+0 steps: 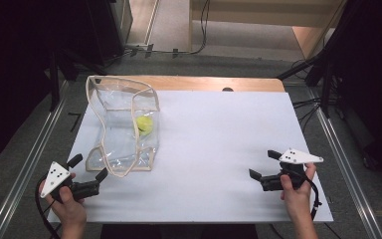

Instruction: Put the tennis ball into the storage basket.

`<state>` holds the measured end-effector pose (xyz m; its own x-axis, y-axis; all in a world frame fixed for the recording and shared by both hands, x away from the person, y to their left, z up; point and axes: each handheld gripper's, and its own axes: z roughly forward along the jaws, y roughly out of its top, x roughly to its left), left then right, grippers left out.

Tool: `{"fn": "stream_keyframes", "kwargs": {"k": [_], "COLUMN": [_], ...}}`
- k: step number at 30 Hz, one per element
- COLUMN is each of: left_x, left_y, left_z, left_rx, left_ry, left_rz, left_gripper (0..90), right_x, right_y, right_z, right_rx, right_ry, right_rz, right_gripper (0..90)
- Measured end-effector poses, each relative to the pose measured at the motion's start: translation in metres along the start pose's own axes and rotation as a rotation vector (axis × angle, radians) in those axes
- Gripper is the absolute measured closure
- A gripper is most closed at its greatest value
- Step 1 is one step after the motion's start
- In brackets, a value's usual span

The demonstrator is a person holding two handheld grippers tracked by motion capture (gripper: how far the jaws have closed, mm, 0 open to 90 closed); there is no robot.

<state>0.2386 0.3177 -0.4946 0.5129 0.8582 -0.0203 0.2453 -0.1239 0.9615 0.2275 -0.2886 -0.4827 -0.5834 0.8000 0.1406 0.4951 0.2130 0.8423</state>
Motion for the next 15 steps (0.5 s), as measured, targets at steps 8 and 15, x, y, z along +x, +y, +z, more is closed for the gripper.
{"fn": "stream_keyframes", "kwargs": {"k": [8,15], "left_x": [-0.001,-0.001], "left_y": [0.000,0.000], "left_z": [0.000,0.001], "left_rx": [0.001,0.006], "left_ry": [0.001,0.002], "left_rz": [0.003,0.008], "left_gripper": [0.0,0.0], "right_x": [-0.011,-0.020], "right_y": [-0.014,-0.025], "right_z": [-0.010,-0.018], "right_rx": [-0.010,-0.026], "right_ry": [-0.024,-0.045], "right_rz": [0.037,0.065], "right_gripper": [0.0,0.0]}}
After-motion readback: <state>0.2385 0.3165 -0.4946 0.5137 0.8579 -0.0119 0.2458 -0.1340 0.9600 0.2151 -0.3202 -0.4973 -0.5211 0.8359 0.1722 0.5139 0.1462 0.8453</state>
